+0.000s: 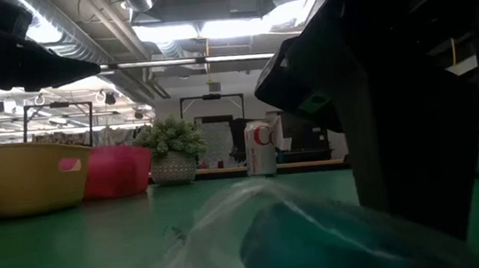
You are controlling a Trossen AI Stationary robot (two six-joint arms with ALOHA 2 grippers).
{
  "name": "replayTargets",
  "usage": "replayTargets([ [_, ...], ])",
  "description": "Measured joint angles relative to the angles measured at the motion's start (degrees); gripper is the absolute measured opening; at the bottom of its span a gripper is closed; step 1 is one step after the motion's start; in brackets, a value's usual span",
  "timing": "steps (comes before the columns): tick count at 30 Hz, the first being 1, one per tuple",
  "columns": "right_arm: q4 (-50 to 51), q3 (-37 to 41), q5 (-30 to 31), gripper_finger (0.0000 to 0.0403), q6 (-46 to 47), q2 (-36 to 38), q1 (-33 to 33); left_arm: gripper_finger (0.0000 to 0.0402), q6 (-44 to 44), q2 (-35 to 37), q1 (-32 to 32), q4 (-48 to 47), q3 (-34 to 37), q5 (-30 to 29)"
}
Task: Sort candy
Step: Put the blue gummy into the green bin
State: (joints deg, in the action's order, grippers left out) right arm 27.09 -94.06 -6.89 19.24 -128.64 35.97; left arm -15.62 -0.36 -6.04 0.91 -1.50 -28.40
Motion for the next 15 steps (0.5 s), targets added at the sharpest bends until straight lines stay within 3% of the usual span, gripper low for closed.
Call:
replayTargets([
  [9,-0.08,0.00,-0.24,0.0025,-0.01,0.02,0.00,0.0156,0.00,0.00,0.00,0.00,0.00,0.00],
  [15,2.13,0.22,-0.99,0.0010,-1.06,1.87,0.10,0.0156,0.00,0.00,0.00,0.00,0.00,0.00],
])
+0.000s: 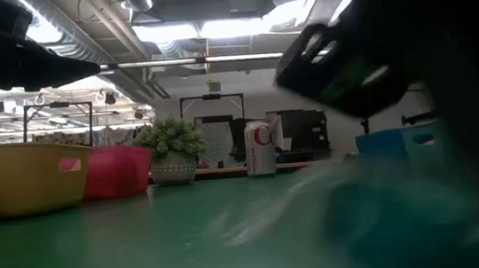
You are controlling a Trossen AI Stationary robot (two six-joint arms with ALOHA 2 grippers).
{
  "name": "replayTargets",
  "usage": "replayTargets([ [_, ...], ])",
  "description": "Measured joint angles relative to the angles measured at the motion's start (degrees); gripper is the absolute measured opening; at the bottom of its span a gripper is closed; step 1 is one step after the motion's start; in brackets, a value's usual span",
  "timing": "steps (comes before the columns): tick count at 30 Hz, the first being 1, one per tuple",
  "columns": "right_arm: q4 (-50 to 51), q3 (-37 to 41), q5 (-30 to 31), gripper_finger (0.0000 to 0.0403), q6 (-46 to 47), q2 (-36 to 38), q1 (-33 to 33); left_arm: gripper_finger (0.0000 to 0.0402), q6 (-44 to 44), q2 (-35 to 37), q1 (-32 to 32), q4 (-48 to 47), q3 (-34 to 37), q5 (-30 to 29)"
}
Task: Sort candy
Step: Put the blue gummy into the green bin
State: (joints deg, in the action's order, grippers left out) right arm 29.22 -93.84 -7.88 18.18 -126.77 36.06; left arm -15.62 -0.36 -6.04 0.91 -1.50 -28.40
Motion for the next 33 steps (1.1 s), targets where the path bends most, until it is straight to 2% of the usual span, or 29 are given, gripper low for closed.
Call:
replayTargets([
  [6,9.07,-0.10,0.01,0.0011,-0.63,7.03,0.08,0.0156,-0.01,0.00,0.00,0.00,0.00,0.00],
  [15,29.62,-0.17,2.30,0.0010,-3.40,18.07,2.34,0.0156,0.00,0.00,0.00,0.00,0.00,0.01],
  [21,41.49,-0.16,6.84,0.0007,-1.62,21.75,5.66,0.0156,-0.02,0.00,0.01,0.00,0.00,0.00],
  [27,47.69,0.21,5.79,0.0006,-1.49,22.74,8.44,0.0156,0.00,0.00,0.00,0.00,0.00,0.02],
  [30,46.75,5.22,5.69,0.0006,0.50,25.68,9.12,0.0156,-0.01,0.00,0.01,0.00,0.00,0.00],
  [33,44.24,13.03,2.94,0.0006,7.58,30.05,9.10,0.0156,0.00,0.00,0.00,0.00,0.00,0.00],
])
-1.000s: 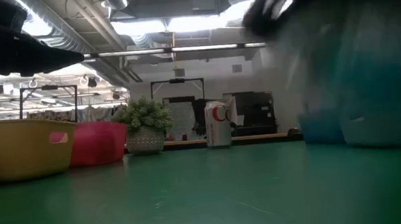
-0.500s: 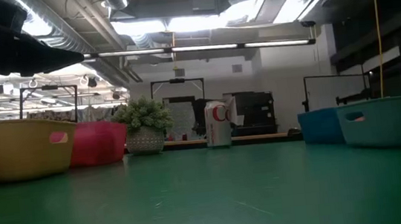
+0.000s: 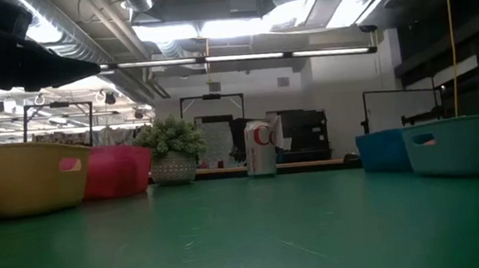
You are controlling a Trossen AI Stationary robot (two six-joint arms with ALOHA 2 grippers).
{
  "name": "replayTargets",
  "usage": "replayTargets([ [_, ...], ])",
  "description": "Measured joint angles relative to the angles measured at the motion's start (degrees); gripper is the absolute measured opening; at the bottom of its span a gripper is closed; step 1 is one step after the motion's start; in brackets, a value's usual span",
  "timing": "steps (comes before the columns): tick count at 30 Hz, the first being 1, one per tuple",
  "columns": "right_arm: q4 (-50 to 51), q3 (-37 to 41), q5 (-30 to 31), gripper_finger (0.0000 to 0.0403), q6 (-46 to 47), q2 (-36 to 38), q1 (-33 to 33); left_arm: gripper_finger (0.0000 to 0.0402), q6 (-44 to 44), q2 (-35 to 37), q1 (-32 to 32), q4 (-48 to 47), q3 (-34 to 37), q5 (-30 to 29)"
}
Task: Sort candy
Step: Put the blue gummy into the green bin, then return to Home Position
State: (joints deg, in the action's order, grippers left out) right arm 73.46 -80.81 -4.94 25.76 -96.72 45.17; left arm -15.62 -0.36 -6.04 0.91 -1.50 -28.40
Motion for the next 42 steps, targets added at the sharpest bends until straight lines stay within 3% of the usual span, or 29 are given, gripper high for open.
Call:
replayTargets([
  [4,-5.81,8.96,-2.37,0.0007,8.25,6.81,0.16,0.0156,0.00,0.00,0.00,0.00,0.00,0.00],
  [8,-9.29,15.10,-4.98,0.0007,8.63,10.72,0.73,0.0156,0.00,-0.01,0.01,0.00,0.00,0.00],
  [13,-7.35,16.89,-8.47,0.0007,9.98,10.99,0.57,0.0156,0.00,0.00,0.00,0.00,0.00,0.00],
  [22,-7.40,16.89,-8.65,0.0012,8.88,10.74,0.57,0.0156,0.00,0.00,0.00,0.00,0.00,0.00],
  [29,-7.35,16.89,-8.55,0.0089,8.86,10.74,0.57,0.0156,0.00,0.00,0.02,0.00,0.00,0.00],
  [34,-7.33,16.87,-4.65,0.0146,8.27,10.74,0.57,0.0156,0.00,-0.01,0.02,0.00,0.00,0.00],
  [42,-6.81,16.84,-5.85,0.0170,8.03,10.72,-3.68,0.0156,0.00,0.00,0.01,0.00,0.00,0.00],
])
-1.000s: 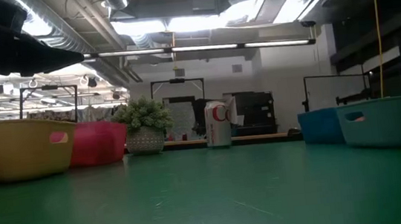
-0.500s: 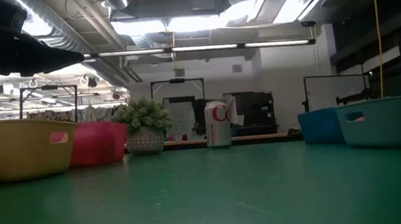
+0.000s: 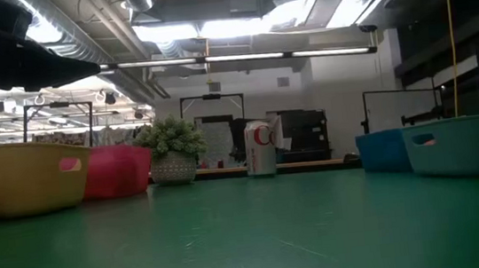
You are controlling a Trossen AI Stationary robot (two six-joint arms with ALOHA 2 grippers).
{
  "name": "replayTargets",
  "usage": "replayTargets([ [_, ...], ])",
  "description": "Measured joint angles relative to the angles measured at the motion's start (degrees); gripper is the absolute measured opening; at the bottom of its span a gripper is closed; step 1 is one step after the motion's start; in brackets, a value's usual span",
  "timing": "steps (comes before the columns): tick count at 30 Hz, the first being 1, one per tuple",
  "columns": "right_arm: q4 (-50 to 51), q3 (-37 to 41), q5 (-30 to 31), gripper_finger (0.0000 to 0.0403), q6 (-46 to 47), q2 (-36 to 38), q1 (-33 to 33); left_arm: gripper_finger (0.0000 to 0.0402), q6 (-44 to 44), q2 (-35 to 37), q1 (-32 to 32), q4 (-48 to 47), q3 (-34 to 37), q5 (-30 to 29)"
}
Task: Sort candy
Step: Return to Home Position
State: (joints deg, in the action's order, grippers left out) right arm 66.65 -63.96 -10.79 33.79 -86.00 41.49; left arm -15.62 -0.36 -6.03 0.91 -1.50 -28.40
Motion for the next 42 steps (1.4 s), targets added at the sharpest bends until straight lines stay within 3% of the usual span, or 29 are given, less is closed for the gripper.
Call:
replayTargets([
  [4,1.62,0.00,-0.03,0.0170,-3.84,0.00,-4.71,0.0156,0.00,0.00,0.01,0.00,0.00,0.00],
  [15,1.81,0.00,2.10,0.0170,-25.11,0.00,-18.76,0.0156,0.00,0.00,-0.01,0.00,0.00,0.00],
  [20,-6.29,-0.02,8.46,0.0170,-26.81,0.00,-24.04,0.0156,0.00,-0.02,-0.01,0.00,0.00,0.00],
  [31,-25.67,-0.02,8.85,0.0166,-26.83,0.00,-31.40,0.0156,0.00,-0.01,0.01,0.00,0.00,0.00],
  [36,-30.27,-0.04,8.76,0.0120,-29.19,0.00,-32.64,0.0156,0.00,0.00,-0.01,0.00,0.00,0.00],
  [42,-30.28,-0.04,8.74,0.0024,-30.10,0.33,-32.62,0.0156,-0.01,0.00,-0.01,0.00,0.00,0.01],
])
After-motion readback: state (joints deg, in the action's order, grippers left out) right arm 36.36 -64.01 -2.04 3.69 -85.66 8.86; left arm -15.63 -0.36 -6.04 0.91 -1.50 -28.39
